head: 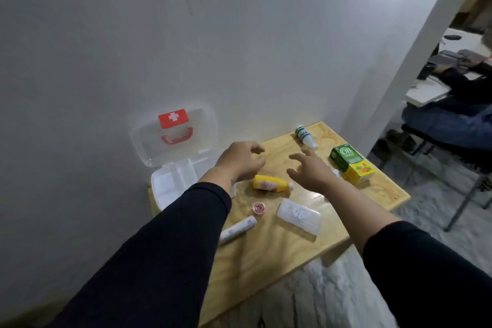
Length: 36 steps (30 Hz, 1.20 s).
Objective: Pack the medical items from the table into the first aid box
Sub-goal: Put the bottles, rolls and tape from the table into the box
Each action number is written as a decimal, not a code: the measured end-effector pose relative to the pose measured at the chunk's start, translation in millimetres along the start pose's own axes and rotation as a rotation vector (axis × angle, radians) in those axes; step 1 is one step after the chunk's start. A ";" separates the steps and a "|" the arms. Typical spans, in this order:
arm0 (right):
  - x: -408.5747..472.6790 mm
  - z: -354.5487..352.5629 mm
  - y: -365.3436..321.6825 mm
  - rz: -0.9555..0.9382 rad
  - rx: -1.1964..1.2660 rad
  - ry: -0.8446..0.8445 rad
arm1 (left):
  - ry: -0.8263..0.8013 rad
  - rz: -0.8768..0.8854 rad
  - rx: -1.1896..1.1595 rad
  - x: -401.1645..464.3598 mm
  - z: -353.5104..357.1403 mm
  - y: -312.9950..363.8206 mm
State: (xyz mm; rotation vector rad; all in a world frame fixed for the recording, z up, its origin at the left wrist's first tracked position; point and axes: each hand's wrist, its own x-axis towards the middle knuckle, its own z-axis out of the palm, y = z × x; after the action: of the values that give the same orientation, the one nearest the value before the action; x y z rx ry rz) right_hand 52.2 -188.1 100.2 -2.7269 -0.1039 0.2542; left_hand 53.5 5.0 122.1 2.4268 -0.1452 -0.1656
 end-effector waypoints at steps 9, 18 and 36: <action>0.5 -36.3 150.5 0.212 0.102 0.033 | -0.074 -0.089 -0.120 44.5 98.2 65.1; 39.8 -19.3 237.0 0.375 0.360 0.126 | -0.079 -0.194 -0.176 94.6 180.8 107.2; 76.1 -52.1 239.2 0.162 0.559 0.289 | 0.009 -0.256 -0.120 105.9 172.1 125.4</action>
State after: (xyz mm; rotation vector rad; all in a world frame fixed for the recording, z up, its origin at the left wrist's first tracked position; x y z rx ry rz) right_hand 145.6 -419.3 40.5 -2.1840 0.2356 -0.0643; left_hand 123.2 -215.2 65.7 2.3191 0.1755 -0.2698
